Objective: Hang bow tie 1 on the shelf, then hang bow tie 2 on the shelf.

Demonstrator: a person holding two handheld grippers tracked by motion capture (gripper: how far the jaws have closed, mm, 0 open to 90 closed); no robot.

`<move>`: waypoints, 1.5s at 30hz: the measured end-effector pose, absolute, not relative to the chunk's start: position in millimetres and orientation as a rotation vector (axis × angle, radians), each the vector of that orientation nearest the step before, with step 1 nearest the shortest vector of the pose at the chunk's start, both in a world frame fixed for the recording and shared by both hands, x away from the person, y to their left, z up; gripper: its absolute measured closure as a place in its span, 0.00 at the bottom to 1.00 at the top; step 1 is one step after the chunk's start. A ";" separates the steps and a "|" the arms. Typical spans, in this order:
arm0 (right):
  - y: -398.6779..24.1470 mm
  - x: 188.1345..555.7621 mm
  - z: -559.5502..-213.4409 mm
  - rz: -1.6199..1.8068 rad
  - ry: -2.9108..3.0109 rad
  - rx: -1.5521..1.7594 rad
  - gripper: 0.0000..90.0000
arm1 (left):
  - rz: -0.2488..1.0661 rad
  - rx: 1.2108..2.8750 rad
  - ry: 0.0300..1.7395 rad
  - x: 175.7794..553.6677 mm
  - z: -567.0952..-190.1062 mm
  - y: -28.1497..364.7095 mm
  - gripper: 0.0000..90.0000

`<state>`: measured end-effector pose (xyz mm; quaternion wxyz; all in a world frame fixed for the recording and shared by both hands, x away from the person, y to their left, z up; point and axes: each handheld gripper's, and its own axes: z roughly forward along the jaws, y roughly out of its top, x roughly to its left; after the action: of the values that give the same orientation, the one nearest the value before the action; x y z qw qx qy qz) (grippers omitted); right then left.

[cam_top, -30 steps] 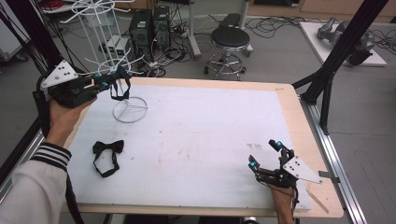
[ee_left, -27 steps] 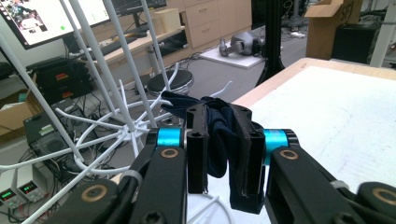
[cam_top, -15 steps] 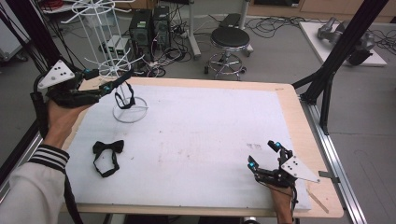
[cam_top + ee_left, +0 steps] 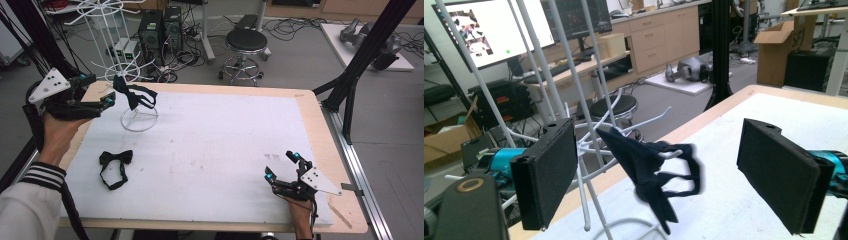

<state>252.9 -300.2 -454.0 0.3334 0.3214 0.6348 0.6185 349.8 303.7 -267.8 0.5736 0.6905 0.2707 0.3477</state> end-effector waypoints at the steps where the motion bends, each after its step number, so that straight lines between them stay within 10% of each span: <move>1: -299.9 253.2 -454.1 1.610 1.659 0.835 0.10 | 0.814 1.611 0.632 346.6 -267.8 303.5 0.19; 45: -298.8 250.6 -455.3 1.599 1.627 0.840 0.10 | 0.678 1.578 0.640 290.5 -343.6 301.1 0.18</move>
<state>250.6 -298.8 -455.3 0.3478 0.3239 0.6276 0.6166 290.5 301.1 -343.6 0.6085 0.6833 0.2769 0.2937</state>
